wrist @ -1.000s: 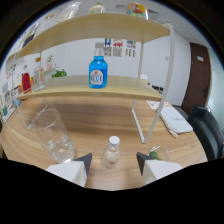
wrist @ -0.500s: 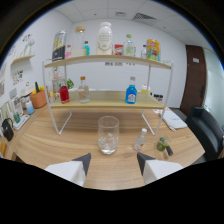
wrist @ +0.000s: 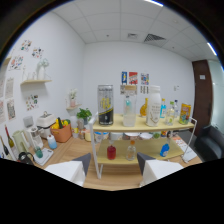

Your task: Make me a cup of Mojito.

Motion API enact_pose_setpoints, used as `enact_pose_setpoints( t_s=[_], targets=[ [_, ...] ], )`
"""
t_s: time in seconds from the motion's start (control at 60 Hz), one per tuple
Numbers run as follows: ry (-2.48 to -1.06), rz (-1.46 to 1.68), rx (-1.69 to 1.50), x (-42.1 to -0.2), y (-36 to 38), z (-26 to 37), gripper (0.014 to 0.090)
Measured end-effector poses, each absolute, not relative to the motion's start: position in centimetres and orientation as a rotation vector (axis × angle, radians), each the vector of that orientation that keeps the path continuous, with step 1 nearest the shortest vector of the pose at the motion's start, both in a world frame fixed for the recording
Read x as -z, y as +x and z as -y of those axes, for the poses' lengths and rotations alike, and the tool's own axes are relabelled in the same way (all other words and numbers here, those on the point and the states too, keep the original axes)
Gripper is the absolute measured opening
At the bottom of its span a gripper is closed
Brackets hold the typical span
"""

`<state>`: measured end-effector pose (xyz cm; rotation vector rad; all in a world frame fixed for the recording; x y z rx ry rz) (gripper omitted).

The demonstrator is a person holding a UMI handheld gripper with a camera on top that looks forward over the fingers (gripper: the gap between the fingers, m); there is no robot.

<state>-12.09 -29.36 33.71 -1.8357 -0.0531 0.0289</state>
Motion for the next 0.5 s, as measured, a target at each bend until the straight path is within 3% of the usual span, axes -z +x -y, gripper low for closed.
enact_pose_setpoints(
  t_s=[0.2, 0.5],
  targets=[
    [-1.767, 0.068, -0.044, -38.4, -15.4, 24.4, 0.0862],
    [-1.722, 0.032, -0.061, -41.6, -16.5, 14.9, 0.0862]
  ],
)
